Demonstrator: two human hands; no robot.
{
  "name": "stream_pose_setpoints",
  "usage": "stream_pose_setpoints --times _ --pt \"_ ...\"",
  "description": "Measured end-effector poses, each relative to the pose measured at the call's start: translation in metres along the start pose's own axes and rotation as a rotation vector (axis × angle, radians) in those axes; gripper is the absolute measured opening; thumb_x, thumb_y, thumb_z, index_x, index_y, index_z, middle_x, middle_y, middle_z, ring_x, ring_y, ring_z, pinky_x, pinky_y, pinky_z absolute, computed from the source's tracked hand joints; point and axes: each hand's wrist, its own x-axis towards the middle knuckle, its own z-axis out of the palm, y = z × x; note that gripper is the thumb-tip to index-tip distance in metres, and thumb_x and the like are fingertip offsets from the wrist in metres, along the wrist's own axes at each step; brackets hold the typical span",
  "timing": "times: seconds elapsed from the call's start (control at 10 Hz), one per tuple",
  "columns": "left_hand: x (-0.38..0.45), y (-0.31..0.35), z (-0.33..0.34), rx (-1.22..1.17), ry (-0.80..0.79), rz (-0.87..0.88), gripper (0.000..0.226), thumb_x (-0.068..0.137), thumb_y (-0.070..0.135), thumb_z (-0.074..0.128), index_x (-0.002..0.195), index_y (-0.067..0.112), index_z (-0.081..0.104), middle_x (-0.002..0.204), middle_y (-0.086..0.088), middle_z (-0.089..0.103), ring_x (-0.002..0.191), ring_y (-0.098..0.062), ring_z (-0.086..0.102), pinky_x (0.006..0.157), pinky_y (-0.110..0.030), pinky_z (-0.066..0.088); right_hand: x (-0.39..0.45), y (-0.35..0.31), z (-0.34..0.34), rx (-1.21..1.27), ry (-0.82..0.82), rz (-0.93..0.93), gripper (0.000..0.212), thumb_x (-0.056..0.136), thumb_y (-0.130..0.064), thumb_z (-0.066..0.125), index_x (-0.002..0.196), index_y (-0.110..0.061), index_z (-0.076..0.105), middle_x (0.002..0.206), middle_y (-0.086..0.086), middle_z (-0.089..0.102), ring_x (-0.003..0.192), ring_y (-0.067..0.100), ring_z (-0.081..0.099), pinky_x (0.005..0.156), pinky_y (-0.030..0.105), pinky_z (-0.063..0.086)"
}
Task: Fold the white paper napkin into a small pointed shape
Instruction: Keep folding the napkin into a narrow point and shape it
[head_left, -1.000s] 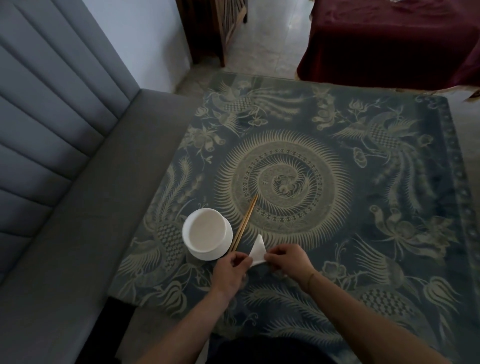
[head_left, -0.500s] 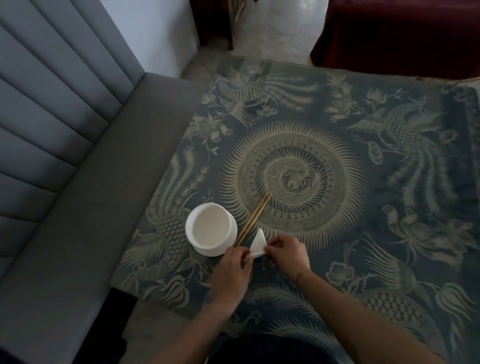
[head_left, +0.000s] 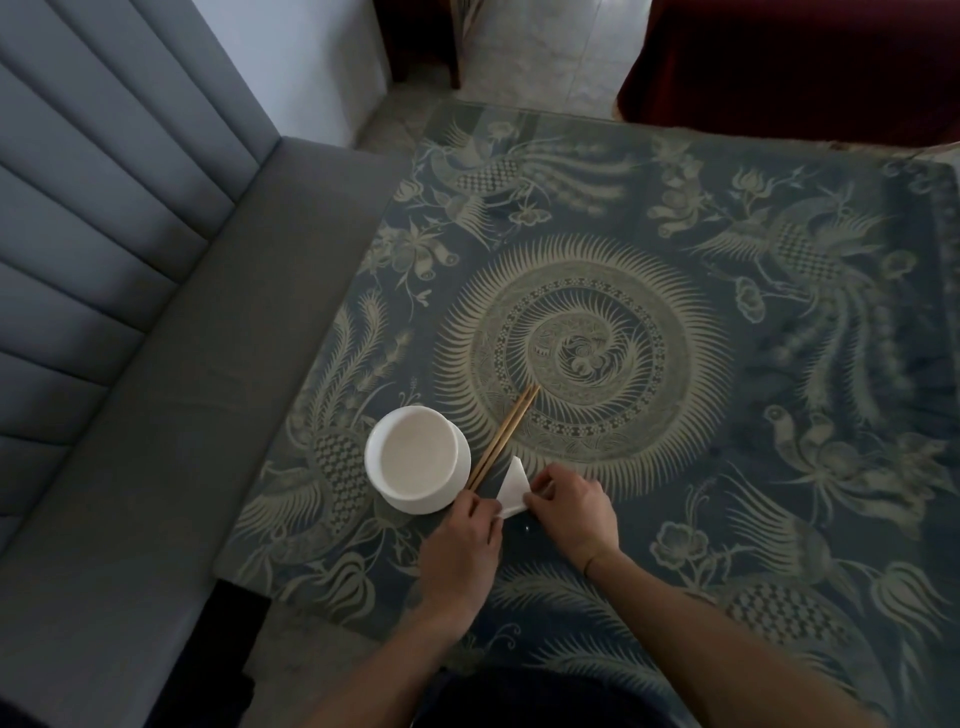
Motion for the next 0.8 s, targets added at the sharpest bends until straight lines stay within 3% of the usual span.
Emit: stream_pose_setpoints --times 0.4,0.6,0.8 --pt "0.002 -0.001 -0.001 -0.008 -0.005 -0.006 0.008 0.094 0.023 0.065 0.1 0.02 0.068 0.098 0.003 0.058 0.064 -0.014 0.061 0.048 -0.022 0.036 -0.006 0.0 -0.004 -0.076 0.017 -0.041 0.013 0.087 -0.04 0.066 0.086 -0.03 0.059 0.083 -0.009 0.067 0.075 0.014 0.062 0.066 0.033 0.055" --pt "0.001 -0.002 -0.004 -0.029 0.003 -0.009 0.01 0.093 0.026 0.066 0.1 0.019 0.067 0.098 0.003 0.057 0.064 -0.015 0.06 0.048 -0.028 0.047 -0.009 0.003 -0.012 -0.034 -0.003 -0.045 0.01 0.086 -0.04 0.066 0.088 -0.031 0.062 0.082 -0.013 0.067 0.076 0.012 0.063 0.07 0.037 0.056" --pt "-0.002 -0.005 -0.003 -0.08 0.006 -0.002 0.014 0.089 0.028 0.07 0.101 0.02 0.067 0.097 0.005 0.057 0.062 -0.012 0.06 0.049 -0.018 0.037 -0.012 0.006 -0.018 -0.009 -0.005 -0.035 0.012 0.084 -0.041 0.068 0.087 -0.03 0.063 0.079 -0.014 0.068 0.075 0.009 0.064 0.068 0.037 0.057"
